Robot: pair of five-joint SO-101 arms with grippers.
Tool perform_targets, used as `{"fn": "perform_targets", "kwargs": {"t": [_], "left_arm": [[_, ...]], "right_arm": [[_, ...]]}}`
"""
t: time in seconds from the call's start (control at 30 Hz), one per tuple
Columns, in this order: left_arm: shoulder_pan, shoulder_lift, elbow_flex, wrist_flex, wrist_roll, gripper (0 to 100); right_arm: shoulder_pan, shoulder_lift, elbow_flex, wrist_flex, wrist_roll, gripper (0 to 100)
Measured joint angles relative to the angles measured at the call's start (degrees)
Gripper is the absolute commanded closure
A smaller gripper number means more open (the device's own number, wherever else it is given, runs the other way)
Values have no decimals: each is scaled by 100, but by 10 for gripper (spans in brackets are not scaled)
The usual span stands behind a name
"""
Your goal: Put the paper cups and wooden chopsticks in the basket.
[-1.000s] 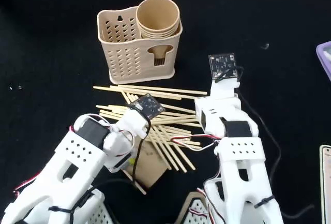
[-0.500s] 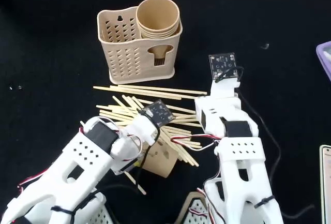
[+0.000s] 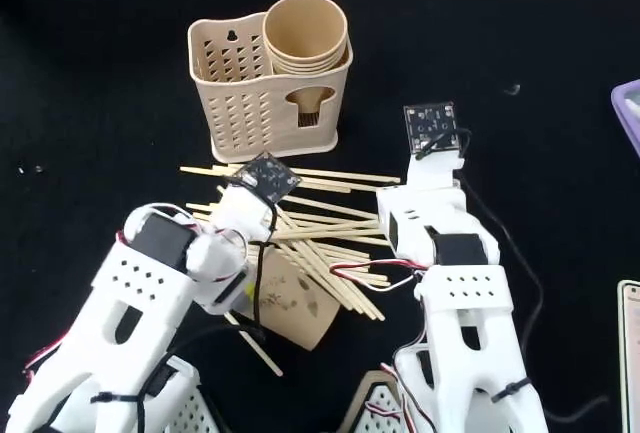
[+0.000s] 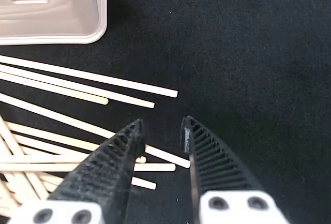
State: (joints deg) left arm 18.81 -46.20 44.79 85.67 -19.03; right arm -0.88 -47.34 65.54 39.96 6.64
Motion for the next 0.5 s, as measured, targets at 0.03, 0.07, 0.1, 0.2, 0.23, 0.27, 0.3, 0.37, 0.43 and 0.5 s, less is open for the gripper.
{"fn": "perform_targets", "kwargs": {"t": [0.03,0.07,0.1,0.2,0.23,0.27,0.3,0.37,0.43,0.5], "left_arm": [[0,0,141,-176,0,743],[0,0,308,-369,0,743],[0,0,475,-545,-18,743],[185,-70,870,-932,-18,744],[343,-26,967,-1029,-26,744],[501,9,1073,-1125,-18,744],[651,9,1187,-1196,-9,744],[879,9,1301,-1301,-9,744],[1152,0,1310,-1319,-9,744],[1354,9,1310,-1363,-9,744]], "right_arm": [[0,0,0,0,0,870],[0,0,0,0,0,870],[0,0,0,0,0,870],[0,0,0,0,0,870],[0,0,0,0,0,870],[0,0,0,0,0,870],[0,0,0,0,0,870],[0,0,0,0,0,869],[0,0,0,0,0,869],[0,0,0,0,0,869]]}}
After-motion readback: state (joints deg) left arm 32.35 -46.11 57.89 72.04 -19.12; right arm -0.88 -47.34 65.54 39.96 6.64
